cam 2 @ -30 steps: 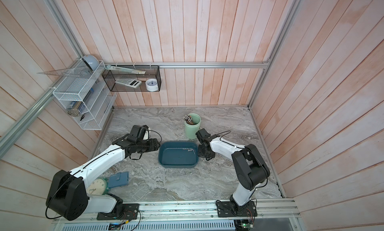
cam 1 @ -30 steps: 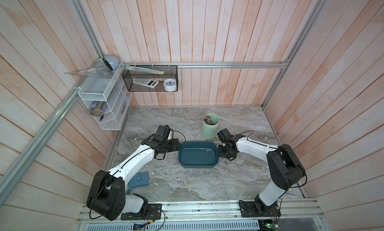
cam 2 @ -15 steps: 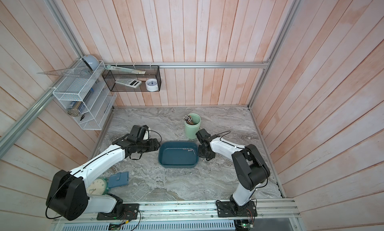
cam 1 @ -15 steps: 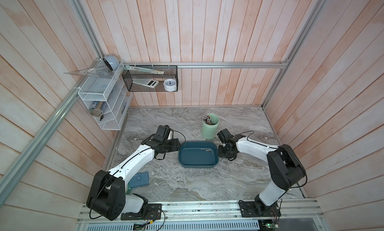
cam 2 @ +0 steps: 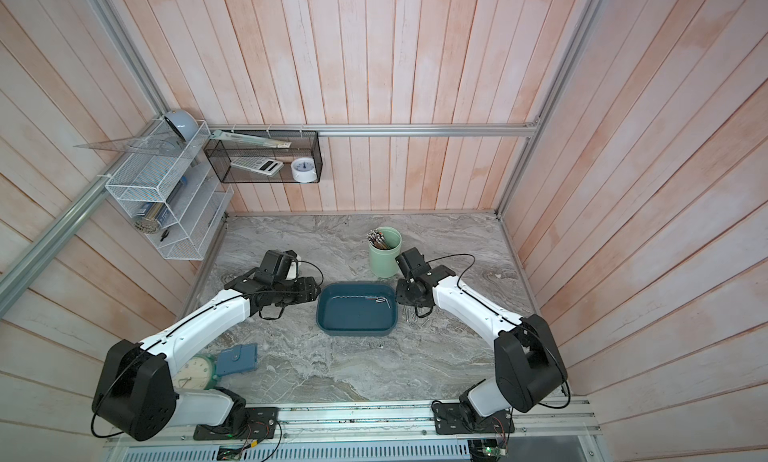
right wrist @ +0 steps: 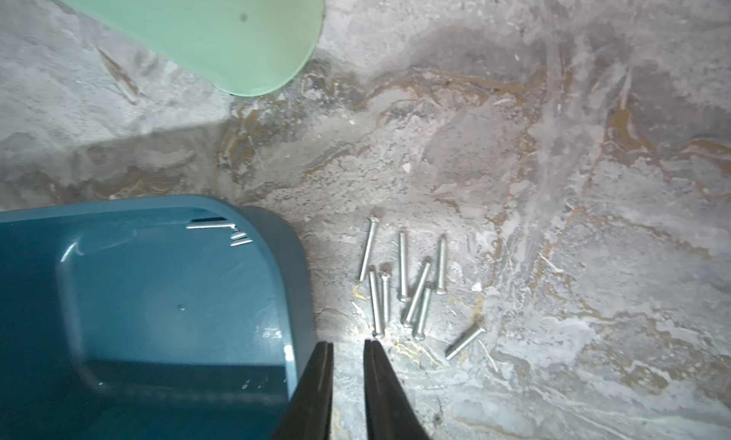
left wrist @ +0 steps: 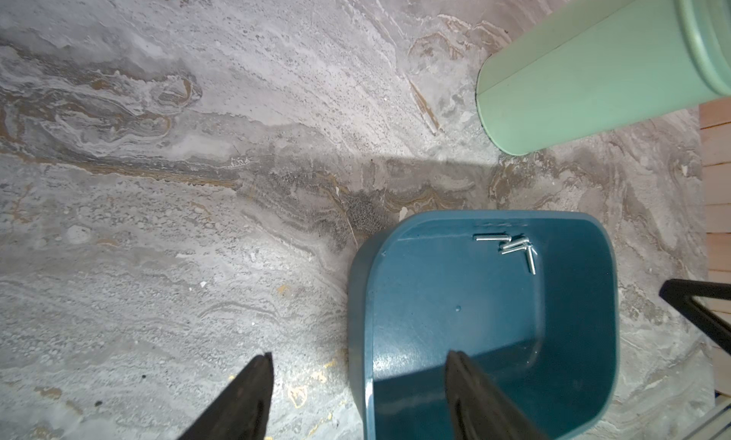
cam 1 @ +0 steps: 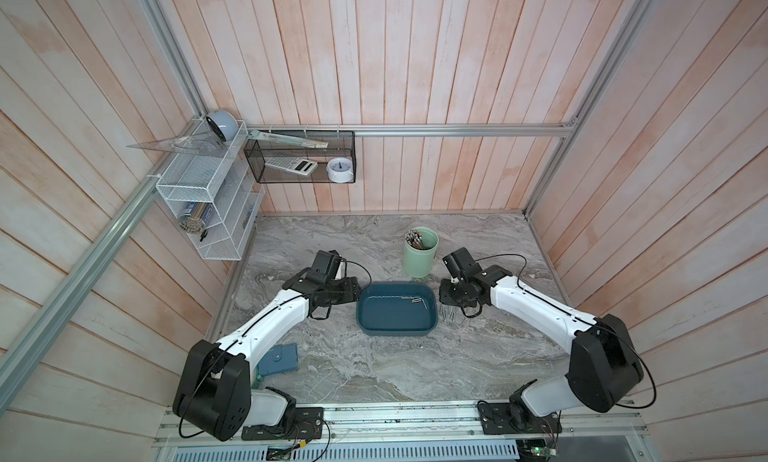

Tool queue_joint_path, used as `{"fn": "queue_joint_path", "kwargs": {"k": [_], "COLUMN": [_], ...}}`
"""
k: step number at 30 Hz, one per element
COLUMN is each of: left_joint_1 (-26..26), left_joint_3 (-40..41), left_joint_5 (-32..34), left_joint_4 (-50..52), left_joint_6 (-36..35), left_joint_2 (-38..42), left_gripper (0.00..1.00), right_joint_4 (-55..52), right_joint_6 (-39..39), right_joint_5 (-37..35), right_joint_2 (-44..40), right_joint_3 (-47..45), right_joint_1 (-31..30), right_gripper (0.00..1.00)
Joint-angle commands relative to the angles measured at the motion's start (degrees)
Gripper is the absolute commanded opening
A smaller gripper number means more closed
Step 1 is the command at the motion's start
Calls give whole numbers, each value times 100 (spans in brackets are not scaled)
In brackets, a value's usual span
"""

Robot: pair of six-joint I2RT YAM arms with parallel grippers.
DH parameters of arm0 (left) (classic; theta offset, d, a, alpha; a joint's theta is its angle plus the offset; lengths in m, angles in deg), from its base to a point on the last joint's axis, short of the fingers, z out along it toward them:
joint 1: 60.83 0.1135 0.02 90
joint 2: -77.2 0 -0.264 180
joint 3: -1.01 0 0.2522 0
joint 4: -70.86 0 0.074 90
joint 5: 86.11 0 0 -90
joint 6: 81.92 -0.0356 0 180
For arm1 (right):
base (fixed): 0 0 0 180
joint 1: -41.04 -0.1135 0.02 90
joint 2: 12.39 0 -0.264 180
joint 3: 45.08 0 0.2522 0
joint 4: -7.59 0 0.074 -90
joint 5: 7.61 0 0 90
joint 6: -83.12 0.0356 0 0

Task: Take out the screws from the storage box
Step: Place the screw at the center of the board, then pick up the screw from the storage box.

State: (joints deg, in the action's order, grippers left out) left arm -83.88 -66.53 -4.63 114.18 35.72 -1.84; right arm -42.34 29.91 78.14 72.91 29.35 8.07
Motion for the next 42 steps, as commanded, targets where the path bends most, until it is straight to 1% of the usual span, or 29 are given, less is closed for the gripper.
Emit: {"fn": "queue_joint_path", "kwargs": {"k": [1, 3, 6, 8, 10, 22, 29, 42], "left_joint_1": [-24, -24, -23, -24, -24, -24, -24, -24], "left_joint_3": [-92, -88, -89, -89, -85, -89, -84, -89], "left_joint_5": [41, 41, 52, 59, 60, 77, 95, 104], "left_joint_4": [-60, -56, -62, -56, -49, -60, -71, -79], "left_joint_6": [-24, -30, -37, -39, -35, -30, -38, -44], "left_joint_2": [-14, -15, 0, -5, -5, -11, -14, -9], "left_gripper": [74, 74, 74, 74, 74, 75, 75, 76], "right_joint_4": [57, 13, -467, -894, -1153, -1292, -1494, -1461], "right_joint_6": [-106, -211, -428, -535, -563, -551, -603, -655], "right_joint_5": [72, 24, -223, -502, -627, -852, -1143, -1553], "right_joint_2": [166, 460, 1070, 1459, 1713, 2292, 2729, 3120], "right_joint_3": [321, 648, 1373, 1788, 1993, 1951, 2212, 2388], "right_joint_1": [-418, -697, -1046, -1186, -1203, -1203, -1203, -1197], "right_gripper": [21, 21, 20, 20, 19, 21, 22, 24]}}
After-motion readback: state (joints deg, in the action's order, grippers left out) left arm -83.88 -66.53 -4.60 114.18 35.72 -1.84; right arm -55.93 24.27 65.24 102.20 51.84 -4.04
